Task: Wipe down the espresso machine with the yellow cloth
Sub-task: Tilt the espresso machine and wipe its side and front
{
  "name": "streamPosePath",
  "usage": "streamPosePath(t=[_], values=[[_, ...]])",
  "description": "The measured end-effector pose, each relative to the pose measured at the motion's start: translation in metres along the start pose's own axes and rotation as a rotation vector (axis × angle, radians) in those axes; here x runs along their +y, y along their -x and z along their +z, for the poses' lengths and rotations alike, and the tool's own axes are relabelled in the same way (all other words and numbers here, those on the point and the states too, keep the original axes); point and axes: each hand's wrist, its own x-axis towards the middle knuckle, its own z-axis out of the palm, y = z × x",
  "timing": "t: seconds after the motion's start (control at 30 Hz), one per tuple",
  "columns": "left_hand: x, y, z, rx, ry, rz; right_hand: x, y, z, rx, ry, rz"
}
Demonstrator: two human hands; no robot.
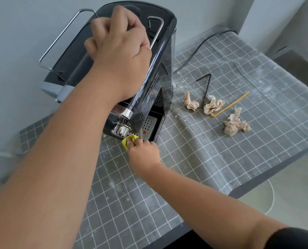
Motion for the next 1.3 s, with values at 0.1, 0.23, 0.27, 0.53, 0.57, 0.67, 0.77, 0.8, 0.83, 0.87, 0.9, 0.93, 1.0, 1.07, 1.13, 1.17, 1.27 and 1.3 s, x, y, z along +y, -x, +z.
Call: streamPosePath(t=[0.1,0.23,0.27,0.53,0.57,0.67,0.77,0.8,0.83,0.87,0.9,0.93,1.0,1.07,1.13,1.17,1.27,1.3], values=[[-0.002,-0.001,0.000,0.008,-0.004,0.000,0.021,0.013,-0.001,0.009,0.014,-0.045],[-0.002,-0.001,0.002,0.017,-0.012,0.002,0.049,0.031,0.000,0.021,0.018,-0.084],[-0.002,-0.001,0.002,0.021,-0.005,-0.002,0.053,0.031,0.000,0.032,0.015,-0.087],[-0.004,-0.003,0.003,0.011,-0.004,0.015,0.094,0.011,-0.001,0.184,-0.047,0.103],[-0.004,-0.003,0.003,0.006,-0.008,0.020,0.100,0.003,-0.003,0.205,-0.048,0.112],[-0.004,-0.003,0.002,-0.002,-0.014,0.026,0.108,-0.026,-0.016,0.222,-0.034,0.098],[-0.004,-0.004,0.002,-0.005,-0.017,0.020,0.106,-0.035,-0.021,0.202,-0.044,0.125],[-0.003,-0.004,0.002,-0.004,-0.013,0.014,0.107,-0.031,-0.018,0.204,-0.081,0.148],[-0.003,-0.003,0.002,0.002,-0.009,0.009,0.108,-0.026,-0.015,0.205,-0.143,0.181],[-0.003,-0.003,0.002,0.014,-0.006,0.006,0.108,-0.020,-0.010,0.210,-0.226,0.228],[-0.003,-0.003,0.002,0.023,-0.007,0.004,0.109,-0.013,-0.006,0.210,-0.326,0.296],[-0.002,-0.003,0.002,0.029,-0.011,0.003,0.109,-0.007,-0.002,0.198,-0.441,0.368],[0.000,-0.002,0.003,0.041,-0.022,-0.001,0.106,0.005,-0.001,0.212,-0.650,0.470],[-0.001,-0.003,-0.001,0.034,-0.051,-0.015,0.101,0.015,-0.014,0.251,-0.826,0.529],[-0.011,-0.009,-0.013,0.011,-0.120,-0.049,0.099,0.021,-0.049,0.320,-1.060,0.586],[-0.021,-0.014,-0.022,0.004,-0.154,-0.092,0.099,0.023,-0.072,0.368,-1.190,0.580],[-0.062,-0.037,-0.048,0.009,-0.209,-0.321,0.098,0.028,-0.155,0.551,-1.540,0.420],[-0.076,-0.043,-0.053,-0.014,-0.217,-0.386,0.095,0.028,-0.182,0.596,-1.622,0.326]])
